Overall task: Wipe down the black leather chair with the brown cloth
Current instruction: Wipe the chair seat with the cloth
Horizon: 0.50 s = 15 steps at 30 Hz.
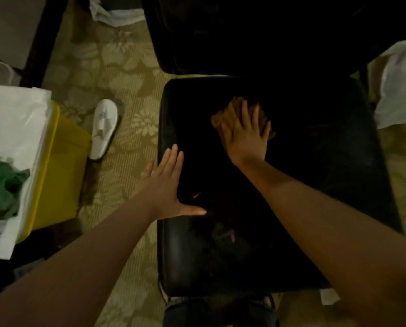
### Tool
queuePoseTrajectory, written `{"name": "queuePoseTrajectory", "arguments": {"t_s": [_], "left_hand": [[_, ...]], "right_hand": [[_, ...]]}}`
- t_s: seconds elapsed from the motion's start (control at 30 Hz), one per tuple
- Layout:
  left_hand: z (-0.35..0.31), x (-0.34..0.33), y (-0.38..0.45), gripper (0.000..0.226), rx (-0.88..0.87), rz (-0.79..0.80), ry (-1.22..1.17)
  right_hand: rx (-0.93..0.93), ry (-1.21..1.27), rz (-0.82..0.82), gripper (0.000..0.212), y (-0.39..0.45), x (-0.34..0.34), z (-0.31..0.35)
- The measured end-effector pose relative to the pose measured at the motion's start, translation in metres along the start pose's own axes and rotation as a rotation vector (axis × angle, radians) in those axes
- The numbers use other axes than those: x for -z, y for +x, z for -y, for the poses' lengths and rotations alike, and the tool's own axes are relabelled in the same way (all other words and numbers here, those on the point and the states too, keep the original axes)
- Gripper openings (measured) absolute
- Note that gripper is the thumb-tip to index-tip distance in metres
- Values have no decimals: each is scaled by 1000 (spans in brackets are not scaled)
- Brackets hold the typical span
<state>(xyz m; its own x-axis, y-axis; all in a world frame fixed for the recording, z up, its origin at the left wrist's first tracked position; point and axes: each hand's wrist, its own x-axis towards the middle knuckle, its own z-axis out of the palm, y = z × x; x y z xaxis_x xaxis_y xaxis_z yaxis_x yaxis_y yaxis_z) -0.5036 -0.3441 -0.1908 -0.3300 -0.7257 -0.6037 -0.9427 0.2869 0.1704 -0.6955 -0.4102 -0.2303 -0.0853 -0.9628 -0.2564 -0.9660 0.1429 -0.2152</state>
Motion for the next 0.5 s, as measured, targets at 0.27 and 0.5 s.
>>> {"name": "queuePoseTrajectory", "arguments": {"t_s": [0.27,0.5], "left_hand": [[15,0,-4,93,22,-242,-207],[0,12,-2,63,49,-254,-273]], "right_hand": [[315,-146,13,57,-32,-14,40],[902,-194,250,49,-160,-37,6]]}}
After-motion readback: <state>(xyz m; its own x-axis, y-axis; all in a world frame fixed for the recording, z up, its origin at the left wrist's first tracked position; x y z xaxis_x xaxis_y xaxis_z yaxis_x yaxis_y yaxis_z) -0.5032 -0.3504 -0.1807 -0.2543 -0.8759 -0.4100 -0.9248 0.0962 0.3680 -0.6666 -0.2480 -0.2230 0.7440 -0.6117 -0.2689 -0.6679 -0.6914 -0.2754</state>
